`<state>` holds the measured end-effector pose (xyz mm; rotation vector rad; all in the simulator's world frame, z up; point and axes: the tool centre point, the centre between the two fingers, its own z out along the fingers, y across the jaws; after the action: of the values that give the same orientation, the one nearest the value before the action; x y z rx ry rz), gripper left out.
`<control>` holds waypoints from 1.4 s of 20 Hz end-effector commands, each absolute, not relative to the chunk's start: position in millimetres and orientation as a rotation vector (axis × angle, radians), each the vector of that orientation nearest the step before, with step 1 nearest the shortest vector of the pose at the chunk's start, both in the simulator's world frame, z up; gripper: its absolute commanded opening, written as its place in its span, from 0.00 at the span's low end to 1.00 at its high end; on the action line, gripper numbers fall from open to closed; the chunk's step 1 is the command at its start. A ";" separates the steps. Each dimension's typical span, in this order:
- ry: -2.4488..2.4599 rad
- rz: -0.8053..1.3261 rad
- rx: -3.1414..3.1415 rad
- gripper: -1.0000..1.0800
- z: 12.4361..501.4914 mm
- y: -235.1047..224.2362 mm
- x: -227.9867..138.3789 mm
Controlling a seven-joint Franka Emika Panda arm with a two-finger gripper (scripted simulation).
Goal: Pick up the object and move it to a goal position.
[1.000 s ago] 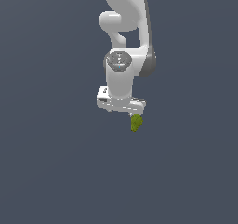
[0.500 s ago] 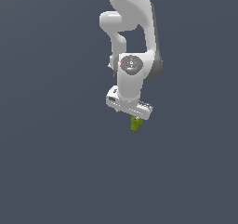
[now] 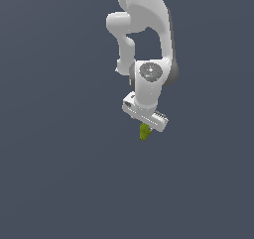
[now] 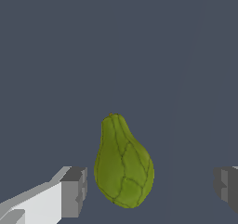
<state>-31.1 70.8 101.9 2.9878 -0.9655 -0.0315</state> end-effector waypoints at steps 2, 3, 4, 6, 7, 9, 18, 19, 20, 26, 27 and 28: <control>-1.048 -0.018 2.960 0.96 97.4 78.6 -32.8; -1.066 -0.015 2.954 0.96 96.3 80.5 -33.3; -1.083 -0.013 2.948 0.96 95.4 82.1 -33.7; -1.111 -0.008 2.938 0.96 93.8 85.0 -34.4; -1.123 -0.006 2.933 0.96 93.1 86.2 -34.7; -1.142 -0.003 2.926 0.96 92.0 88.1 -35.3; -1.156 -0.001 2.921 0.96 88.0 89.9 -35.9; -1.156 -0.001 2.921 0.96 85.7 90.1 -36.0; -1.157 -0.001 2.921 0.96 82.7 89.8 -36.0; -1.160 0.000 2.919 0.96 54.5 89.9 -37.0; -1.161 0.000 2.919 0.96 50.6 89.7 -37.0; -1.161 0.000 2.919 0.96 47.4 89.9 -37.0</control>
<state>-37.1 89.7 53.2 2.9189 -1.1602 -0.0014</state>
